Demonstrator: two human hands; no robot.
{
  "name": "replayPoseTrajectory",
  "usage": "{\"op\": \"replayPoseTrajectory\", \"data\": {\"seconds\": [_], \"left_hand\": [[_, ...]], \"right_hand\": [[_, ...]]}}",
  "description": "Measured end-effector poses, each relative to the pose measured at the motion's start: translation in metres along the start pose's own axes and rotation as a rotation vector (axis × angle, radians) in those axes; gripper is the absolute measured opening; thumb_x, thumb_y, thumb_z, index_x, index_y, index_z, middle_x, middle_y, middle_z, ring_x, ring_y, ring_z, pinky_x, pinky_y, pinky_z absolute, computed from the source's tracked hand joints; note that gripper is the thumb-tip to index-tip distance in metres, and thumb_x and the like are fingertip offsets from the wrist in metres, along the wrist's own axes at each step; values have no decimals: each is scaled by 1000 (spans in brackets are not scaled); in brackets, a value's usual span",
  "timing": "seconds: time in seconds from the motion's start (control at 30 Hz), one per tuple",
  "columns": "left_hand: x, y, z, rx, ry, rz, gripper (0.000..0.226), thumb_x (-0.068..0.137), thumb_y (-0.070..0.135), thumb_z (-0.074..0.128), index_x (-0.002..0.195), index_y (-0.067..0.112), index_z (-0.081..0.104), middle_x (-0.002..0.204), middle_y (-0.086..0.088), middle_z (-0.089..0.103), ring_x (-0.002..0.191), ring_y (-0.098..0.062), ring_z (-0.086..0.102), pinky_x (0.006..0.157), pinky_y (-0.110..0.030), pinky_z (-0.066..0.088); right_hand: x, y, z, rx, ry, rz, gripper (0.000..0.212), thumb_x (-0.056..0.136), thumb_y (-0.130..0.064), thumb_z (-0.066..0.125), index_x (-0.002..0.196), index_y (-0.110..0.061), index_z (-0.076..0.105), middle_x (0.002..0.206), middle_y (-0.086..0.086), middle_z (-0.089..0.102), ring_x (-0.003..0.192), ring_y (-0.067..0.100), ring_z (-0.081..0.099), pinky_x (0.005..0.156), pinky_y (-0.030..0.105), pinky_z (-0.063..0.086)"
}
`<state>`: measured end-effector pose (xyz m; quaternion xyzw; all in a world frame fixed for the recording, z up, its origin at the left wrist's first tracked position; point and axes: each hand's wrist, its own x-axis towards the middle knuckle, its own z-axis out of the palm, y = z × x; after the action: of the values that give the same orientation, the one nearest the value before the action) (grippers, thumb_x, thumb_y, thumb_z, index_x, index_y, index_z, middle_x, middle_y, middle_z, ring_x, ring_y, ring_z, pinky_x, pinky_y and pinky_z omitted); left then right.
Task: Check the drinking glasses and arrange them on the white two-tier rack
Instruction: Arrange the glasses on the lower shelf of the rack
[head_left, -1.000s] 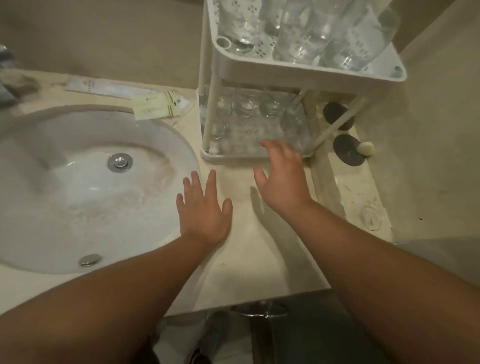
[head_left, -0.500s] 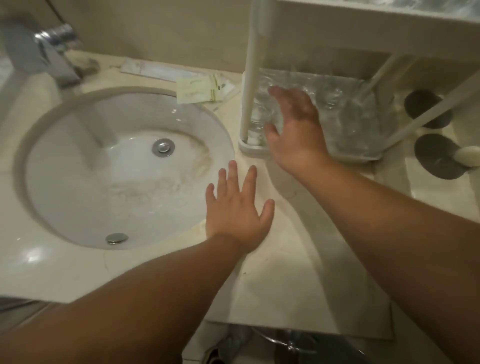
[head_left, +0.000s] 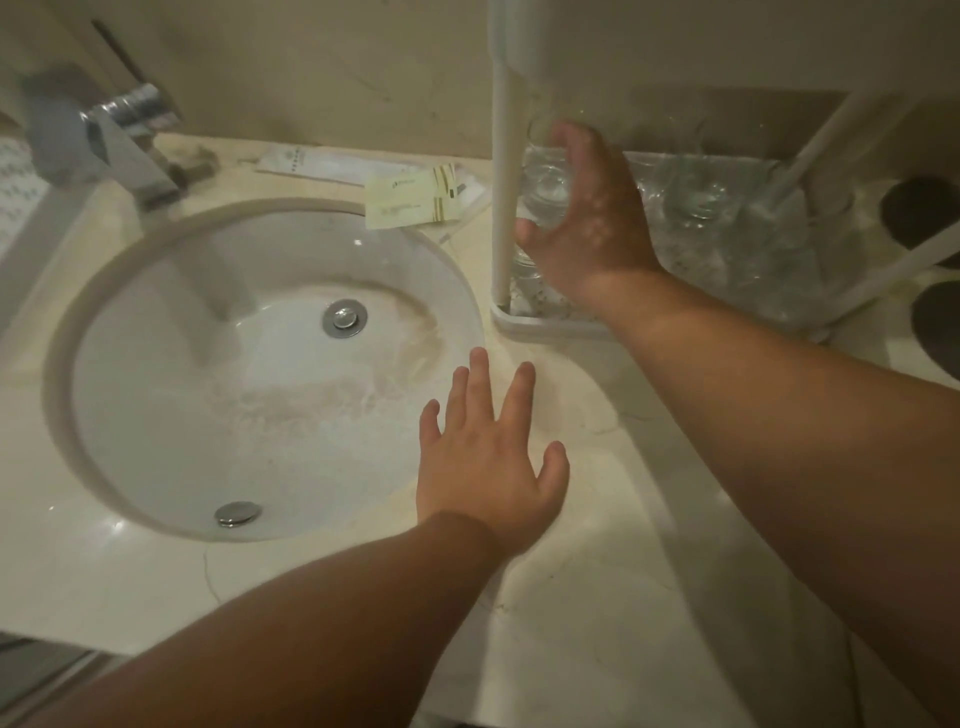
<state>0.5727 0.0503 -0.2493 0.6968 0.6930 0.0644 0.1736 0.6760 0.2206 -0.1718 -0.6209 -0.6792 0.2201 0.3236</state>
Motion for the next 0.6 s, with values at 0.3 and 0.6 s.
{"op": "replayPoseTrajectory", "data": {"seconds": [0.3, 0.6], "left_hand": [[0, 0, 1, 12, 7, 8, 73, 88, 58, 29, 155, 36, 10, 167, -11, -1, 153, -27, 7, 120, -52, 11], [0, 0, 1, 13, 8, 14, 72, 89, 57, 31, 155, 35, 12, 167, -12, 0, 153, -28, 10, 119, -52, 12]], "right_hand": [[-4, -1, -6, 3, -46, 6, 74, 76, -26, 81, 137, -37, 42, 129, -5, 54, 117, 18, 53, 95, 32, 49], [-14, -5, -19, -36, -113, 72, 82, 75, -24, 81, 143, -38, 37, 134, -10, 53, 116, 14, 54, 85, 19, 40]]}}
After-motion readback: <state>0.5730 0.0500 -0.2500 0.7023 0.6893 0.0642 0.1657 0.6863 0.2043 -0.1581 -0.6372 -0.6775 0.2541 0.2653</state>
